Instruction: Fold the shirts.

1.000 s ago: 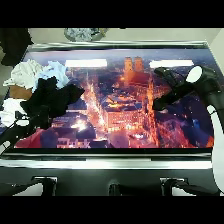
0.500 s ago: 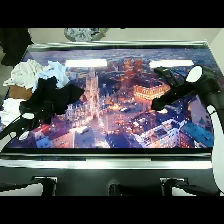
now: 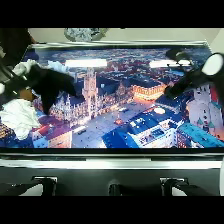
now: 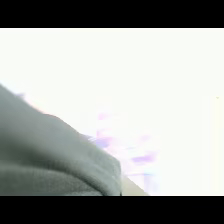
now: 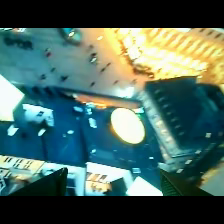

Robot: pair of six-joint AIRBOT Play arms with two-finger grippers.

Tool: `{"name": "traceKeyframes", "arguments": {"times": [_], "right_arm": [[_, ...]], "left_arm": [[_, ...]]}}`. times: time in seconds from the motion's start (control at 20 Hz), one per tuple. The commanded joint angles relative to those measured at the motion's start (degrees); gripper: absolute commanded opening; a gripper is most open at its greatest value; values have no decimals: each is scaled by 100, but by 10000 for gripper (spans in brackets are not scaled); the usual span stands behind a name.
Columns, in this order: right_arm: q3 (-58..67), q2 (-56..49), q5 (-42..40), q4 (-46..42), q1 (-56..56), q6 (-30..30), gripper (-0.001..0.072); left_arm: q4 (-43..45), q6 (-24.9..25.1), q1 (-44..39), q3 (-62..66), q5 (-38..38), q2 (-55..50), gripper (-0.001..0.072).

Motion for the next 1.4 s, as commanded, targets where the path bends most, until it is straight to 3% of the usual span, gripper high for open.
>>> {"name": "traceKeyframes", "arguments": {"times": [0.0,0.25,0.35,0.55,0.7,0.75,0.85,1.0,1.1,1.2,1.35], "right_arm": [[358,739,-236,-750,-2,173,691],[393,1812,188,-938,-2,396,689],[393,2055,726,-935,-2,398,689],[297,2065,1928,-892,-2,540,686],[-111,1895,1484,-887,-2,542,686],[-264,1792,1274,-863,-2,542,686],[-518,1456,1016,-660,-2,542,687],[-883,828,1019,363,-2,247,687],[-1279,435,1086,1397,-2,-164,692],[-1792,162,1021,1838,-2,-358,707],[-2728,-52,496,1886,-2,-367,707]], "left_arm": [[-17,643,-669,1097,-417,870,27],[363,328,-1941,1303,-809,1047,27],[844,-216,-2317,1126,-1342,820,28],[844,-278,-3204,177,-1912,179,28],[846,-308,-4004,-372,-1921,-673,29],[835,-404,-4177,-376,-1982,-1032,51],[715,-575,-4135,-50,-2507,-1532,597],[1154,-614,-3442,525,-3427,-1458,609],[2179,-868,-2820,636,-4004,-1099,609],[2983,-1202,-2420,350,-4572,-726,612],[2986,-1176,-2448,-1106,-4063,-31,612]]}}
